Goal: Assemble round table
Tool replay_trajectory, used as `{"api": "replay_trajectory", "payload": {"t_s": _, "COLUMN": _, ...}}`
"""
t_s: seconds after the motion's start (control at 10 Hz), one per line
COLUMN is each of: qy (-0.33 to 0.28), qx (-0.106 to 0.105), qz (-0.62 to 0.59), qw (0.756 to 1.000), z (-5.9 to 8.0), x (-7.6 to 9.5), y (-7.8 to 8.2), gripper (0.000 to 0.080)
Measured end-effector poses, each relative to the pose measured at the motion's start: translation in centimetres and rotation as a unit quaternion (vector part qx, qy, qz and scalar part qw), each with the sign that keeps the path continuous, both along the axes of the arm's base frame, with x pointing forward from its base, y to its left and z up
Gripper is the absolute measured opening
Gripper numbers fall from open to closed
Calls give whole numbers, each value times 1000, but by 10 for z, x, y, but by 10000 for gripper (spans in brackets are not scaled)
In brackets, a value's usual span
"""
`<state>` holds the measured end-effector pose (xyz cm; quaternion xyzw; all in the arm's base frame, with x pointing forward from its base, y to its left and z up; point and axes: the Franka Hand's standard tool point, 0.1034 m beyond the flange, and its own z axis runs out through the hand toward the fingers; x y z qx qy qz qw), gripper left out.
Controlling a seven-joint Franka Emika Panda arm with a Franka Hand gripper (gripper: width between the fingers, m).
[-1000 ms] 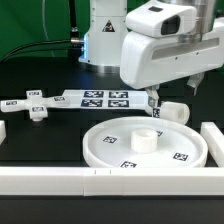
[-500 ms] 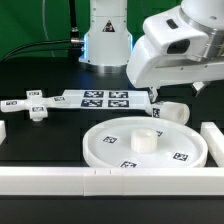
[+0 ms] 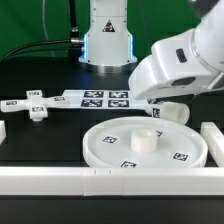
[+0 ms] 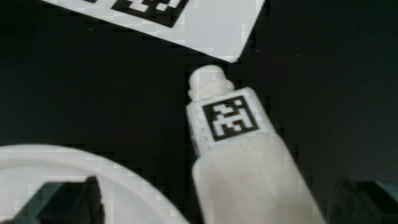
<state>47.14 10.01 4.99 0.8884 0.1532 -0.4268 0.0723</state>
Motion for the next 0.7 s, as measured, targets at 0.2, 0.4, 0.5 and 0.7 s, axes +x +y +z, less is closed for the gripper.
{"api": "replay_trajectory", "payload": {"t_s": 0.2, "qy": 65, "qx": -21, "qz": 10, "qw": 998, "z": -9, "x": -2, "y": 8, "gripper": 649}}
{"api": "replay_trajectory", "payload": {"t_s": 0.4, "qy": 72, "qx": -24, "qz": 9, "qw": 997, "z": -14, "x": -1, "y": 9, "gripper": 649}}
{"api": "replay_trajectory", "payload": {"t_s": 0.5, "qy": 69, "qx": -24, "qz": 11, "qw": 997, "z": -18, "x": -2, "y": 11, "gripper": 649}}
{"api": "replay_trajectory", "payload": {"t_s": 0.7, "qy": 59, "qx": -26, "qz": 13, "qw": 998, "z": -27, "x": -4, "y": 16, "gripper": 649}}
